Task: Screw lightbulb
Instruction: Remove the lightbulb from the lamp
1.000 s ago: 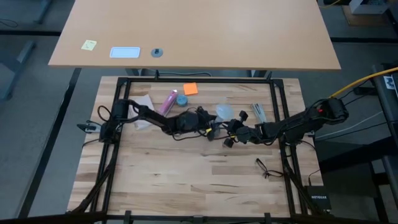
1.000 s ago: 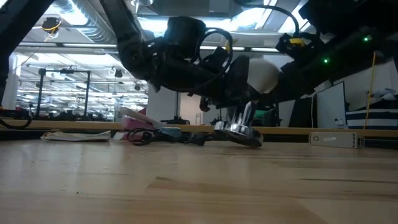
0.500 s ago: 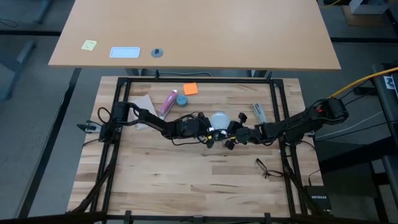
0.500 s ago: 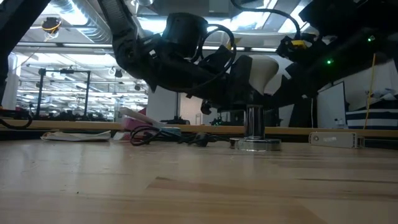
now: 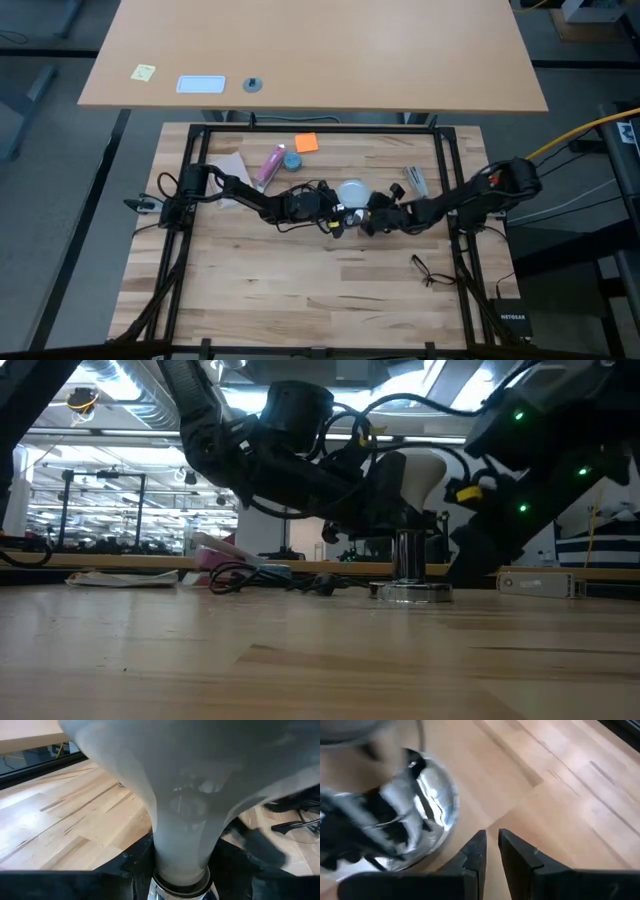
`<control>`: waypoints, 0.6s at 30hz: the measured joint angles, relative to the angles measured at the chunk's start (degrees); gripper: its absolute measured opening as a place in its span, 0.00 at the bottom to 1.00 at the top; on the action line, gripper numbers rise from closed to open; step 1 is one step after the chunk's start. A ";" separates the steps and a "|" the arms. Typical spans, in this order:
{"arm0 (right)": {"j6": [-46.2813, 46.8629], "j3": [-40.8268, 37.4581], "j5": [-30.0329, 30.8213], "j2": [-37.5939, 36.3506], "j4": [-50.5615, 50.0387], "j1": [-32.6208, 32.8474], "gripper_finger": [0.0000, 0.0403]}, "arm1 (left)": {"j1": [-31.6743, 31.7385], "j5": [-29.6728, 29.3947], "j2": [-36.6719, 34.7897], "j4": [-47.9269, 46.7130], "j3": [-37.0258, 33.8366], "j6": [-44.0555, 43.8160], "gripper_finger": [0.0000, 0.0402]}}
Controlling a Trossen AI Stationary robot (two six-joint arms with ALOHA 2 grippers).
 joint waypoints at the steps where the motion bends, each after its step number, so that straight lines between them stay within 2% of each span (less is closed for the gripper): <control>1: -0.09 0.00 0.00 0.34 0.14 -0.83 0.15 | 0.00 0.00 0.00 0.00 0.00 -0.01 0.40; 4: -1.45 0.00 -0.51 1.42 1.65 -3.10 0.15 | 0.00 -0.18 0.00 0.00 0.00 0.02 0.38; 6: -3.02 0.00 -3.00 2.35 4.31 -3.86 0.15 | 0.00 -0.20 0.00 0.00 -0.02 0.02 0.37; 11: -4.97 -0.04 -7.52 5.89 12.00 -3.08 0.15 | 0.44 -0.20 0.00 -0.07 -0.02 0.10 0.37; 18: -2.62 -0.02 -7.02 7.12 12.94 0.47 0.15 | 0.72 0.09 -0.07 -0.37 -0.09 0.19 0.38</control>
